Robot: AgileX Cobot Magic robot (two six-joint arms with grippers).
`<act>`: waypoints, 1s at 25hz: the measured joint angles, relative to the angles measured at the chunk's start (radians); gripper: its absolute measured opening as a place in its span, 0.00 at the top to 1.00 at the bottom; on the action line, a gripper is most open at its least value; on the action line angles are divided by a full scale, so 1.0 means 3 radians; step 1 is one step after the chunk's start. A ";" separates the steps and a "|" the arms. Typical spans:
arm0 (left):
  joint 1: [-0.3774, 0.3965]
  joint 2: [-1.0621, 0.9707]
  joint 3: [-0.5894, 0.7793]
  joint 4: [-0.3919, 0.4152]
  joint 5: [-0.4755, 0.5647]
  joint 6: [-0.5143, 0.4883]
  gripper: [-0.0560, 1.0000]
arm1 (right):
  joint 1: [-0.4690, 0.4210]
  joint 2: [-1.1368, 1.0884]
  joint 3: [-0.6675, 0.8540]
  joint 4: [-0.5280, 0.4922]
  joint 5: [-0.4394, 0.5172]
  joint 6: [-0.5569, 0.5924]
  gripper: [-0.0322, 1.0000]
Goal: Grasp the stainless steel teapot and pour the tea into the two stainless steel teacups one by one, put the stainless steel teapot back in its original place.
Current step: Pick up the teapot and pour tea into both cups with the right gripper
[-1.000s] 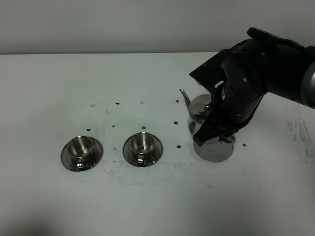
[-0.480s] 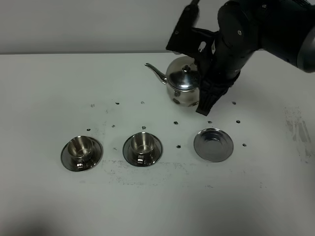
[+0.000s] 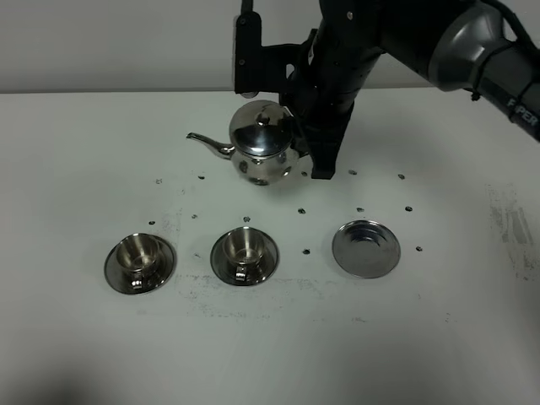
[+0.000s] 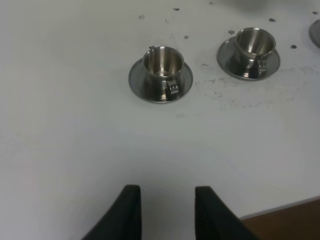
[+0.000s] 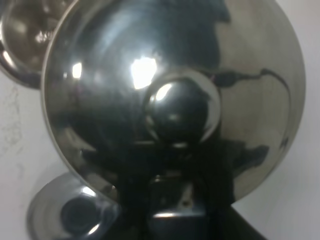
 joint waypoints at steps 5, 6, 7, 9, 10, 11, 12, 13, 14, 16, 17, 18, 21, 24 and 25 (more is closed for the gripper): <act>0.0000 0.0000 0.0000 0.0000 0.0000 0.0000 0.69 | 0.0047 0.0301 -0.0534 0.0004 0.0104 -0.0346 0.78; 0.0000 0.0000 0.0000 0.0000 0.0000 0.0000 0.69 | 0.0061 0.0364 -0.0623 0.0004 0.0104 -0.0400 0.78; 0.0000 0.0000 0.0000 0.0000 0.0000 0.0000 0.69 | 0.0069 0.0423 -0.0722 0.0004 0.0104 -0.0438 0.78; 0.0000 0.0000 0.0000 0.0000 0.0000 0.0000 0.69 | 0.0089 0.0543 -0.0899 0.0012 0.0104 -0.0515 0.78; 0.0000 0.0000 0.0000 0.0000 0.0000 0.0000 0.69 | 0.0104 0.0609 -0.0961 0.0008 0.0104 -0.0548 0.78; 0.0000 0.0000 0.0000 0.0000 0.0000 0.0000 0.69 | 0.0116 0.0672 -0.1027 0.0003 0.0104 -0.0584 0.78; 0.0000 0.0000 0.0000 0.0000 0.0000 0.0000 0.69 | 0.0131 0.0722 -0.1087 -0.0005 0.0104 -0.0631 0.78; 0.0000 0.0000 0.0000 0.0000 0.0000 0.0000 0.69 | 0.0144 0.0776 -0.1139 -0.0028 0.0107 -0.0667 0.78; 0.0000 0.0000 0.0000 0.0000 0.0000 0.0000 0.69 | 0.0169 0.0828 -0.1175 -0.0055 0.0110 -0.0692 0.78; 0.0000 0.0000 0.0000 0.0000 0.0000 0.0000 0.69 | 0.0209 0.0897 -0.1212 -0.0129 0.0111 -0.0706 0.78; 0.0000 0.0000 0.0000 0.0000 0.0000 0.0000 0.69 | 0.0230 0.0924 -0.1213 -0.0164 0.0111 -0.0716 0.78; 0.0000 0.0000 0.0000 0.0000 0.0000 0.0000 0.69 | 0.0248 0.0941 -0.1216 -0.0186 0.0111 -0.0721 0.78; 0.0000 0.0000 0.0000 0.0000 0.0000 0.0000 0.69 | 0.0298 0.0957 -0.1220 -0.0197 0.0111 -0.0750 0.78; 0.0000 0.0000 0.0000 0.0000 0.0000 0.0003 0.69 | 0.0378 0.0957 -0.1234 -0.0161 0.0089 -0.0827 0.78; 0.0000 0.0000 0.0000 0.0007 0.0000 0.0003 0.69 | 0.0416 0.0957 -0.1234 -0.0153 0.0085 -0.0855 0.78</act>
